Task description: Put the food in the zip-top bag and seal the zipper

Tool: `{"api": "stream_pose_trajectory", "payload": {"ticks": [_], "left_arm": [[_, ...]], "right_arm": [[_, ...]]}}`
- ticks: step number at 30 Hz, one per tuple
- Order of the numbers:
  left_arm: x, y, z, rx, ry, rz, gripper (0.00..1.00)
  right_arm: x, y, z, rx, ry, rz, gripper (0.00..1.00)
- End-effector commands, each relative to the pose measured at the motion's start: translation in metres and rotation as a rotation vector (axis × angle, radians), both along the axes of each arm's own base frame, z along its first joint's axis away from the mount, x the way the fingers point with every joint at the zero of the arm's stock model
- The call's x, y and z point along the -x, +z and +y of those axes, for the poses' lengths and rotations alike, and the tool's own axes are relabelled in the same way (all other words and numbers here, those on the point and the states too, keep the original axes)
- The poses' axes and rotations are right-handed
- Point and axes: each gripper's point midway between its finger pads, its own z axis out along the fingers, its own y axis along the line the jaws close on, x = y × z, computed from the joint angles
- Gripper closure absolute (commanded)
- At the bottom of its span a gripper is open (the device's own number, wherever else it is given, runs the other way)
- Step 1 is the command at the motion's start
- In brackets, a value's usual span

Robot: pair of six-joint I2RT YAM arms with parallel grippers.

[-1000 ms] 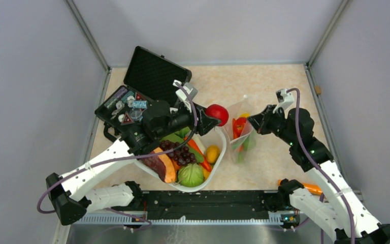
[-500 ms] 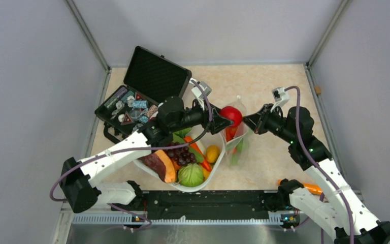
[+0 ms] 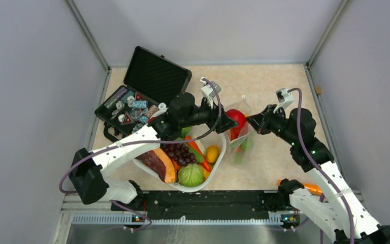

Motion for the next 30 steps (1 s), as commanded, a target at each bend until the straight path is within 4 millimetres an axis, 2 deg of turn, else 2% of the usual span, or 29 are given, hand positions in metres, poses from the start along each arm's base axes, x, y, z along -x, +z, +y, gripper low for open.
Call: {"api": "stream_pose_trajectory", "payload": {"ticks": [1,7,10,11,14,18,21,24,28,30], "left_arm": [[0.001,-0.03,0.004,-0.107,0.008,0.062,0.61],[0.005,-0.033,-0.001,-0.108,-0.034,0.073,0.57],[0.012,-0.03,-0.005,-0.11,-0.081,0.081,0.48],[0.013,-0.03,-0.005,-0.114,-0.09,0.085,0.44],[0.017,-0.022,-0.005,-0.104,-0.112,0.075,0.21],[0.017,0.002,0.006,-0.075,-0.079,0.0,0.02],[0.014,0.022,0.021,-0.058,-0.015,-0.081,0.01],[0.001,0.023,0.041,-0.096,0.109,-0.125,0.01],[-0.019,0.003,0.07,-0.168,0.3,-0.111,0.01],[-0.023,-0.011,0.075,-0.206,0.33,-0.085,0.01]], "right_arm": [[0.001,0.046,0.001,-0.073,0.001,-0.16,1.0],[0.007,0.057,0.007,-0.116,0.044,-0.207,1.0],[0.008,0.06,0.006,-0.126,0.04,-0.221,1.0],[0.008,0.061,0.005,-0.123,0.036,-0.226,1.0],[0.01,0.06,0.005,-0.11,0.044,-0.236,1.0],[0.012,0.051,0.006,-0.08,0.063,-0.23,1.0],[0.01,0.043,0.002,-0.06,0.045,-0.216,1.0],[0.009,0.042,0.0,-0.057,0.028,-0.219,1.0],[0.008,0.045,-0.003,-0.06,0.011,-0.233,1.0],[0.008,0.045,-0.003,-0.061,0.01,-0.236,1.0]]}}
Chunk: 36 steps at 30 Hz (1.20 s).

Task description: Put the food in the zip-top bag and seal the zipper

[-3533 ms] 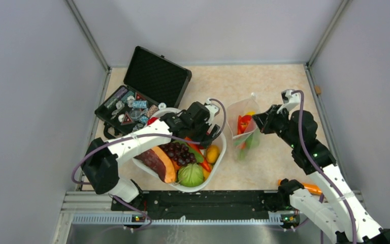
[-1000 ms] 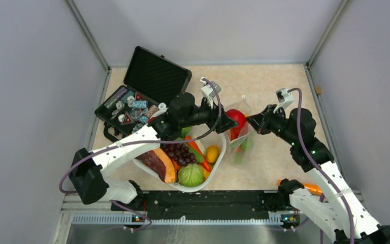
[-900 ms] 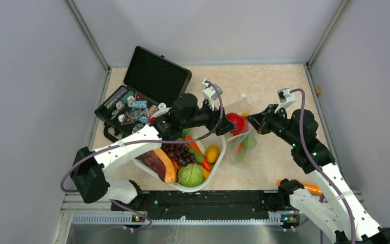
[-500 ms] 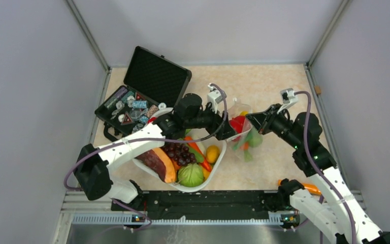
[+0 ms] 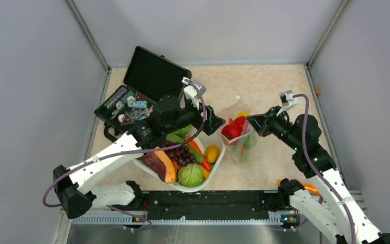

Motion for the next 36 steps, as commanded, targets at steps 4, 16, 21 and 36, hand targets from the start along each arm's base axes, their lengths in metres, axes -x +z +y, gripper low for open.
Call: {"api": "stream_pose_trajectory", "payload": {"ticks": [4,16,21,36], "left_arm": [[-0.015,-0.057,0.01,-0.181,0.088,0.113,0.01],[-0.035,-0.075,-0.006,-0.221,0.13,0.224,0.54],[-0.025,-0.059,-0.027,-0.126,0.02,0.222,0.86],[-0.033,-0.018,-0.055,0.004,-0.068,0.093,1.0]], "right_arm": [[-0.001,0.024,0.001,-0.035,0.001,-0.099,1.0],[0.001,0.022,0.002,-0.037,0.011,-0.089,1.0],[-0.005,0.01,-0.001,-0.008,-0.016,-0.067,1.0],[-0.012,0.042,-0.057,0.036,-0.314,-0.18,1.0]]}}
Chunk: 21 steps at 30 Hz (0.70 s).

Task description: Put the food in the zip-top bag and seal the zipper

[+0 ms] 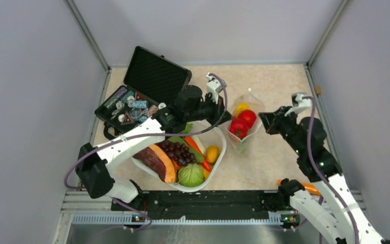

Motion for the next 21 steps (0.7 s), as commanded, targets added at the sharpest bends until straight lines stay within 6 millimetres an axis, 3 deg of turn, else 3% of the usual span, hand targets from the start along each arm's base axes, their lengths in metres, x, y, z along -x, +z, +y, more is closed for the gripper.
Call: {"api": "stream_pose_trajectory", "payload": {"ticks": [1,4,6,8,11,13,15,17,21], "left_arm": [[-0.028,0.003,-0.002,-0.005,0.095,-0.069,1.0],[-0.038,-0.039,-0.007,-0.086,0.105,0.021,1.0],[-0.033,-0.04,-0.017,-0.062,0.066,0.066,1.0],[-0.02,-0.021,-0.026,0.0,-0.012,0.061,1.0],[-0.018,0.008,-0.029,0.042,-0.026,-0.012,1.0],[-0.019,0.022,-0.024,0.045,-0.009,-0.044,1.0],[-0.02,0.029,-0.017,0.051,0.017,-0.069,1.0],[-0.021,0.03,-0.01,0.06,0.048,-0.082,1.0],[-0.028,0.014,-0.008,0.077,0.084,-0.084,1.0]], "right_arm": [[0.0,0.039,-0.02,0.003,-0.086,-0.187,1.0],[-0.014,-0.035,-0.028,0.154,-0.14,0.074,1.0],[-0.018,-0.062,-0.031,0.213,-0.165,0.208,1.0],[-0.021,-0.058,-0.023,0.219,-0.123,0.22,1.0],[-0.023,-0.014,-0.011,0.129,-0.072,0.067,1.0],[-0.013,0.026,-0.003,0.038,-0.021,-0.089,1.0],[-0.007,0.046,-0.002,-0.026,-0.013,-0.187,1.0],[-0.004,0.046,-0.004,-0.039,-0.015,-0.214,1.0],[-0.016,-0.006,-0.012,0.053,-0.083,-0.007,1.0]]}}
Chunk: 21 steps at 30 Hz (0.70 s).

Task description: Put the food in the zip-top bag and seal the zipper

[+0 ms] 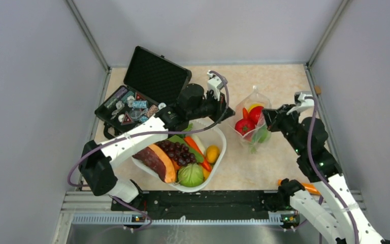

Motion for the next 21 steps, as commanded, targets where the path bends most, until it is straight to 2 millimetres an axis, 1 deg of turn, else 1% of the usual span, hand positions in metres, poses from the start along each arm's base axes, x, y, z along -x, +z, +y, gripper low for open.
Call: {"api": "stream_pose_trajectory", "payload": {"ticks": [1,2,3,4,5,6,8,12,13,15,17,18,20,21], "left_arm": [[-0.01,0.014,0.002,0.069,0.038,-0.052,1.0],[-0.007,0.011,0.0,0.066,0.018,-0.031,1.0],[-0.003,0.012,-0.001,0.072,0.002,-0.024,1.0],[0.0,0.015,-0.002,0.088,-0.012,-0.026,1.0],[0.001,0.018,-0.001,0.101,-0.014,-0.037,1.0],[0.001,0.022,0.0,0.108,-0.011,-0.051,1.0],[-0.002,0.022,0.004,0.089,0.006,-0.071,1.0],[-0.006,0.008,0.012,0.024,0.048,-0.044,1.0],[-0.004,0.009,0.014,0.026,0.048,-0.044,1.0],[0.0,0.018,0.017,0.053,0.037,-0.068,1.0],[0.005,0.023,0.018,0.058,0.011,-0.09,0.99],[0.003,0.022,0.017,0.05,0.011,-0.096,0.99],[-0.002,0.007,0.016,0.008,0.023,-0.072,0.99],[-0.001,0.001,0.015,-0.013,0.013,-0.05,0.98]], "right_arm": [[-0.017,-0.043,0.003,0.056,-0.033,0.178,1.0],[-0.018,-0.047,0.008,0.06,-0.011,0.203,1.0],[-0.018,-0.049,0.013,0.06,0.015,0.215,1.0],[-0.019,-0.048,0.016,0.051,0.029,0.211,1.0],[-0.016,-0.046,0.024,0.032,0.07,0.205,1.0],[-0.016,-0.042,0.026,0.017,0.078,0.187,1.0],[-0.015,-0.034,0.026,-0.003,0.08,0.153,1.0],[-0.012,-0.018,0.023,-0.027,0.074,0.098,1.0],[-0.01,-0.014,0.023,-0.033,0.078,0.091,1.0],[-0.007,-0.006,0.026,-0.046,0.099,0.065,1.0],[-0.007,-0.007,0.027,-0.053,0.106,0.055,1.0],[-0.009,-0.016,0.027,-0.05,0.098,0.072,1.0],[-0.012,-0.032,0.028,-0.041,0.093,0.122,1.0],[-0.011,-0.038,0.034,-0.036,0.122,0.148,1.0]]}}
